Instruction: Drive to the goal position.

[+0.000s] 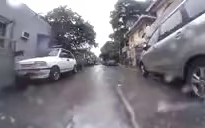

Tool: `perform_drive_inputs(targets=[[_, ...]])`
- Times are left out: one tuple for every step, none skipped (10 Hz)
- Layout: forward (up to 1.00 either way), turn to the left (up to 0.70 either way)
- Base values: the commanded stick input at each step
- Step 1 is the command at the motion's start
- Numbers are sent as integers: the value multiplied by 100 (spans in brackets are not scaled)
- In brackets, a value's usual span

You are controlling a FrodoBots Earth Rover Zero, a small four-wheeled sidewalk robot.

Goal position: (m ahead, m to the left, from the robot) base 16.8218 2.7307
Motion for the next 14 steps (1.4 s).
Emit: perform_drive_inputs(targets=[[70, 0], [70, 0], [70, 0], [70, 0], [70, 0], [70, 0], [70, 0], [70, 0], [70, 0], [70, 0], [70, 0], [70, 0], [70, 0], [70, 0]])
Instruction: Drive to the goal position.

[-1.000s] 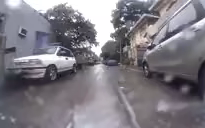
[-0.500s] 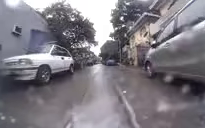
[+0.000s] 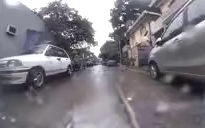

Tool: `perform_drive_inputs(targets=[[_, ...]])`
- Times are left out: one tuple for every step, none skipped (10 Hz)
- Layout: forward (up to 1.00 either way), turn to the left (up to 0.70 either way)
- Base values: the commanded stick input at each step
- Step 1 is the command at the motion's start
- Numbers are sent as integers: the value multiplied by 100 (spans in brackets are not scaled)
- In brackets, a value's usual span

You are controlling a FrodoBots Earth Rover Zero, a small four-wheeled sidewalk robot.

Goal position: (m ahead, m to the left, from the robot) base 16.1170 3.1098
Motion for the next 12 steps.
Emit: perform_drive_inputs(targets=[[70, 0], [70, 0], [70, 0], [70, 0], [70, 0], [70, 0], [70, 0], [70, 0], [70, 0], [70, 0], [70, 0], [70, 0]])
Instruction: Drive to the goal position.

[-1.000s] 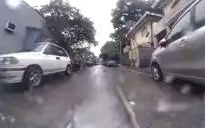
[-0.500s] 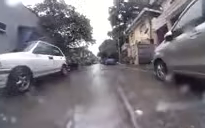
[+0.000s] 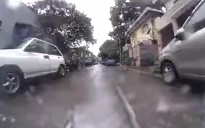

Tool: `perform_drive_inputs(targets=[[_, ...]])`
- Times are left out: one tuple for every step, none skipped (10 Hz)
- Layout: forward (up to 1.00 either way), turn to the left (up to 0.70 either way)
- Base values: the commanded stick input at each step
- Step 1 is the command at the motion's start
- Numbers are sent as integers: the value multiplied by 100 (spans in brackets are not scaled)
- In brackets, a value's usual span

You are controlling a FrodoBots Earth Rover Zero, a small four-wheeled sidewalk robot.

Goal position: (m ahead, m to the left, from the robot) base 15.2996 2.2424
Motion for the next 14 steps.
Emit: perform_drive_inputs(targets=[[70, 0], [70, 0], [70, 0], [70, 0], [70, 0], [70, 0], [70, 0], [70, 0], [70, 0], [70, 0], [70, 0], [70, 0], [70, 0], [70, 0]])
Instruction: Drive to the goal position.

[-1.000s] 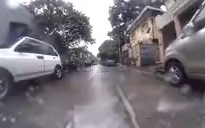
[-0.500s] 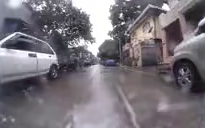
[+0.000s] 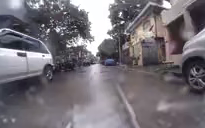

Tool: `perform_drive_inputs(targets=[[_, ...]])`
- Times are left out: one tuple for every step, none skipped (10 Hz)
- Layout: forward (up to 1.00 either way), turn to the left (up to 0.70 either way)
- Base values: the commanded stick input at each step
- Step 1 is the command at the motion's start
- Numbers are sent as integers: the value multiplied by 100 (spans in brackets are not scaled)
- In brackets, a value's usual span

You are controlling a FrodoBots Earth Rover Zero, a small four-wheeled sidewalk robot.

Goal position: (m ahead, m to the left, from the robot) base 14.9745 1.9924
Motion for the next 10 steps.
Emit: perform_drive_inputs(targets=[[70, 0], [70, 0], [70, 0], [70, 0], [70, 0], [70, 0], [70, 0], [70, 0], [70, 0], [70, 0]])
